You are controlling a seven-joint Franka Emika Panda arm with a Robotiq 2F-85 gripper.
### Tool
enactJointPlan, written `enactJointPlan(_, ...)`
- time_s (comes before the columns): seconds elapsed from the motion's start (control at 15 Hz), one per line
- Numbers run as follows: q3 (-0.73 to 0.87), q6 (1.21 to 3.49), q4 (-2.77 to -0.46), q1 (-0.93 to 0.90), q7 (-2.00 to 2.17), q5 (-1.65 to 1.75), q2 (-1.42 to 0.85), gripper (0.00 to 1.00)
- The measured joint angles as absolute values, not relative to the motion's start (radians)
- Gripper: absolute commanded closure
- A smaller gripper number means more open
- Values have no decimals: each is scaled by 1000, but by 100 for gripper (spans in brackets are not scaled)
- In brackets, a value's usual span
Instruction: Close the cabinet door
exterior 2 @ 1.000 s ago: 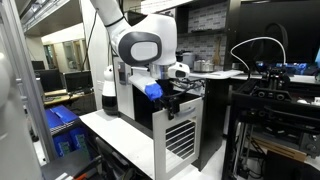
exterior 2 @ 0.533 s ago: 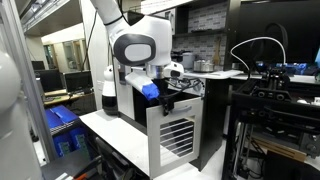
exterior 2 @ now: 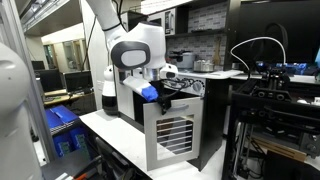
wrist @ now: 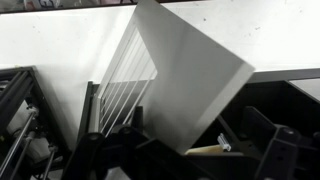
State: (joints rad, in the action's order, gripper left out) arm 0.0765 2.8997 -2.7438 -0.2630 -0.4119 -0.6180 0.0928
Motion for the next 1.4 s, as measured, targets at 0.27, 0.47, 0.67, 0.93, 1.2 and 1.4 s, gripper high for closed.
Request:
enactJointPlan(0.27, 59, 2968, -2718, -315, -427, -627, 41, 0)
enactJointPlan(0.47, 48, 3005, -2689, -346, -452, -643, 7, 0)
enactJointPlan(0.67, 34, 3031, -2661, -364, -466, -672, -21, 0)
enactJointPlan(0.93, 15, 3066, -2622, -373, -468, -718, -58, 0)
enactJointPlan(1.2, -5, 3093, -2580, -374, -453, -734, -98, 0)
enactJointPlan(1.4, -14, 3109, -2564, -374, -447, -733, -115, 0)
